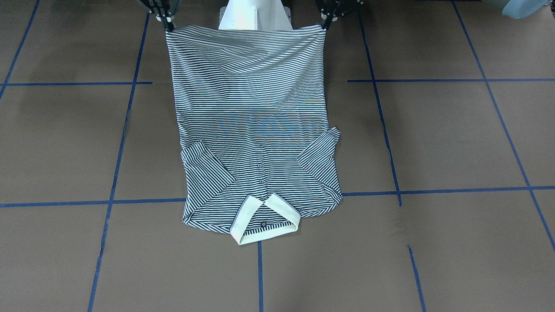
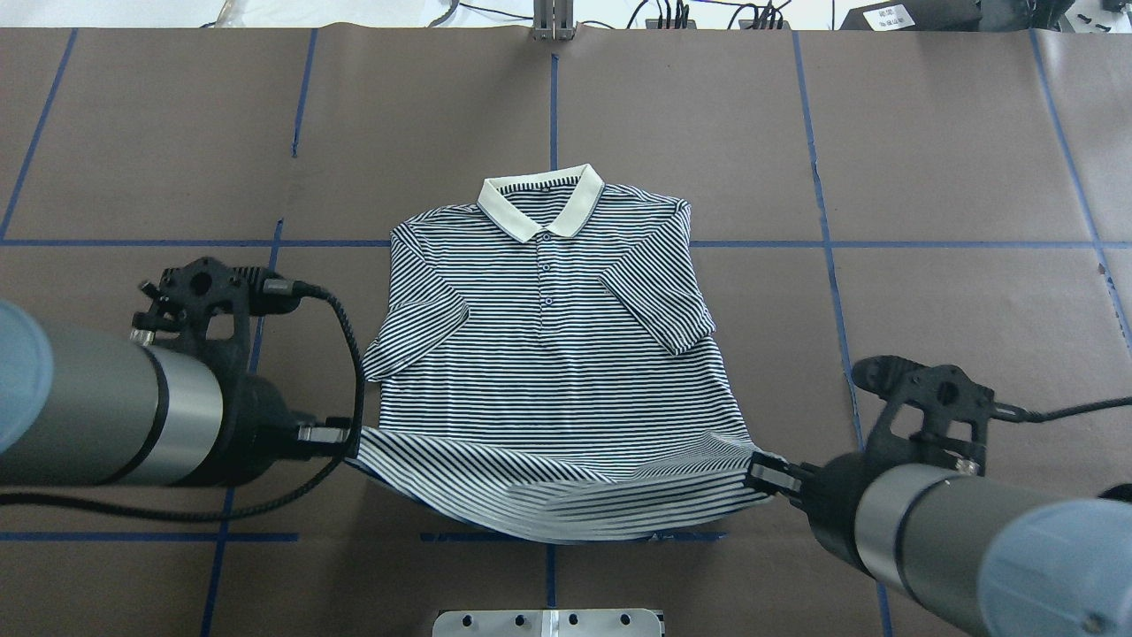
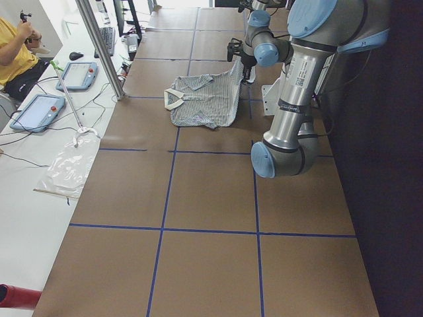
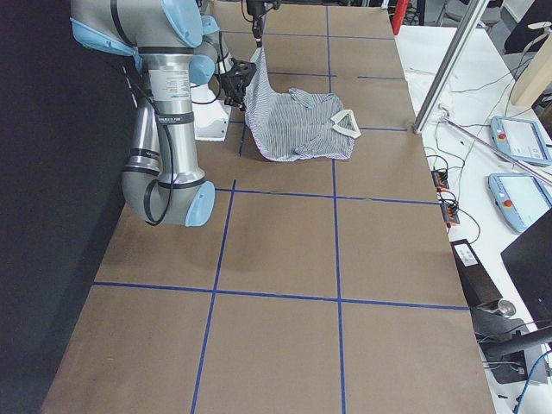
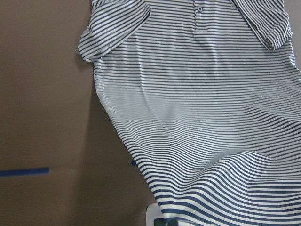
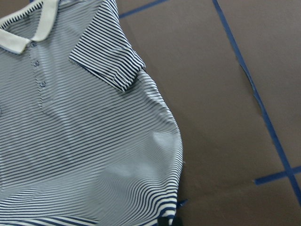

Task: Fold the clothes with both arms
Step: 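Lift the hem with both grippers and fold it up toward the collar, then lower the hem near the collar and open both grippers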

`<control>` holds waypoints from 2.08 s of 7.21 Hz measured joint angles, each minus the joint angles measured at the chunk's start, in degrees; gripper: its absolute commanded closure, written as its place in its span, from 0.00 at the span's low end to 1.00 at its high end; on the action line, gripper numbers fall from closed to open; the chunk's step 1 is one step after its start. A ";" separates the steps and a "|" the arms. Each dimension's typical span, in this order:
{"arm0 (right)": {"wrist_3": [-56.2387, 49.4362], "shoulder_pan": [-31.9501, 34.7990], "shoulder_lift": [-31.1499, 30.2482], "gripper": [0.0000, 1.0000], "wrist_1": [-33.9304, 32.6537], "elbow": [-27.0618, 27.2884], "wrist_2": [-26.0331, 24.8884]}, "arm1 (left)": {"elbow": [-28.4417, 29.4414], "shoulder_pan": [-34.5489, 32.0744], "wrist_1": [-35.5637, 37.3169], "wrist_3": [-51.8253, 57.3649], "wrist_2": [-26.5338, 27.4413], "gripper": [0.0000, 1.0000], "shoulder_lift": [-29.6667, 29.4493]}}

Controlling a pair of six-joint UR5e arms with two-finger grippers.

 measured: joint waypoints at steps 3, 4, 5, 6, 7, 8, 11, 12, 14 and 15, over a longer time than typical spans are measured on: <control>-8.87 15.86 7.78 1.00 2.89 -13.47 8.35 | 12.01 -8.98 -5.34 5.54 -0.10 1.00 -4.20; -10.21 18.58 8.95 1.00 7.22 -18.87 9.00 | 16.40 -10.95 -9.10 6.59 -0.09 1.00 -4.54; -10.81 20.69 10.25 1.00 13.76 -25.99 9.21 | 22.14 -13.06 -14.10 8.23 -0.03 1.00 -5.01; -11.21 22.45 11.38 1.00 19.87 -32.84 9.26 | 28.85 -14.65 -19.81 9.33 0.09 1.00 -5.92; -11.73 23.67 12.12 1.00 24.80 -38.87 9.23 | 36.23 -15.42 -25.78 9.82 0.25 1.00 -7.31; -12.24 24.26 12.45 1.00 29.25 -44.24 9.10 | 43.23 -15.71 -31.63 9.98 0.39 1.00 -8.56; -13.00 24.62 12.65 1.00 37.92 -53.75 8.96 | 55.49 -15.78 -41.86 10.09 2.39 1.00 -9.67; -13.05 24.62 13.03 1.00 38.44 -54.46 8.98 | 56.30 -15.76 -42.39 10.14 2.70 1.00 -9.61; -13.09 24.55 14.29 0.01 38.70 -55.95 8.95 | 56.69 -15.64 -42.64 10.18 2.84 0.01 -9.57; -13.29 24.54 14.50 0.00 38.71 -56.61 8.88 | 56.64 -15.55 -42.70 10.70 2.82 0.00 -9.52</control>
